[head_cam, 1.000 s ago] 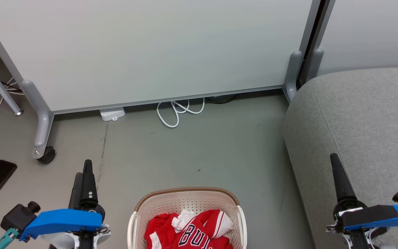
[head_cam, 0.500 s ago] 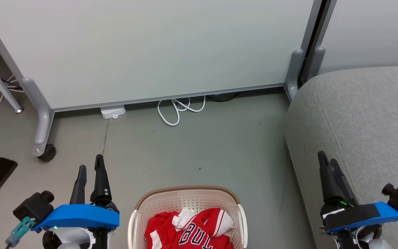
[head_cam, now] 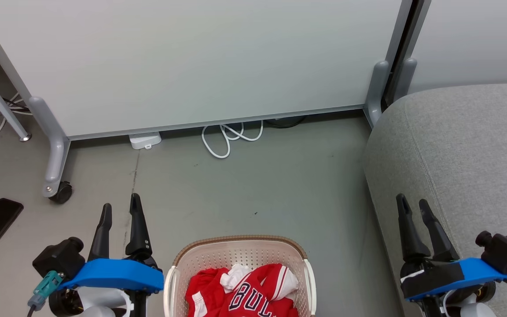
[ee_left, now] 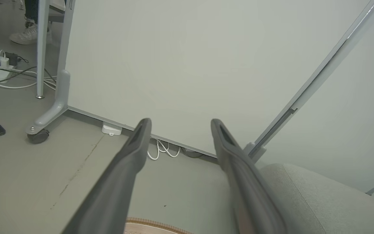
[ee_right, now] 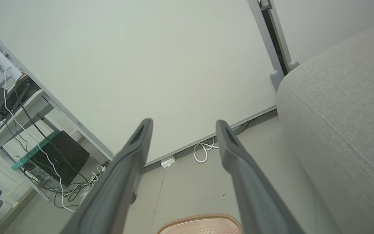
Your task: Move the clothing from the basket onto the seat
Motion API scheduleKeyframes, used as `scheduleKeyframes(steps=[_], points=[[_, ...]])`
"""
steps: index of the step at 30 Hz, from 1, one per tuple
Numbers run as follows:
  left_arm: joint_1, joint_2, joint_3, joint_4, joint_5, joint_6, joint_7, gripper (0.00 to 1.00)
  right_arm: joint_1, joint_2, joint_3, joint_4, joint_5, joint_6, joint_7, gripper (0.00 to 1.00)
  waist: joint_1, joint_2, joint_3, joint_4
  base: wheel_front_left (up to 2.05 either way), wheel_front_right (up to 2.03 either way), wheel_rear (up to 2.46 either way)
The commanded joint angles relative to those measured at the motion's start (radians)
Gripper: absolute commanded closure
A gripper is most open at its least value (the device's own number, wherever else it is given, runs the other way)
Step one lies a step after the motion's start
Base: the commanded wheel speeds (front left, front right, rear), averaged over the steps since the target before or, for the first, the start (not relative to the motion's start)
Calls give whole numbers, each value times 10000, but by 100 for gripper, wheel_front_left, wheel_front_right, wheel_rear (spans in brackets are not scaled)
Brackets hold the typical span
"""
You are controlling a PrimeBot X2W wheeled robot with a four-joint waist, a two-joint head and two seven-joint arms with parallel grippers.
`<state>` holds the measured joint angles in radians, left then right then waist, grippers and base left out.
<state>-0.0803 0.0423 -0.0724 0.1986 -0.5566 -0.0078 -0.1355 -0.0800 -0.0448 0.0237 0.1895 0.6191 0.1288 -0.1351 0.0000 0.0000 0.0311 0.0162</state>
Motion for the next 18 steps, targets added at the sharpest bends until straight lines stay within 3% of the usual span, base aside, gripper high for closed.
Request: scheduleKeyframes(steps=[1,18], points=[[-238,83,-52,-79,373,62,-106,0,-263,-61,20,-48,-363,18,-101,0,0,0,1,5,0,0,0],[-235,176,-459,154,2177,231,-531,0,-288,-68,100,182,-2265,22,-520,0,0,0,24,3,0,0,0]])
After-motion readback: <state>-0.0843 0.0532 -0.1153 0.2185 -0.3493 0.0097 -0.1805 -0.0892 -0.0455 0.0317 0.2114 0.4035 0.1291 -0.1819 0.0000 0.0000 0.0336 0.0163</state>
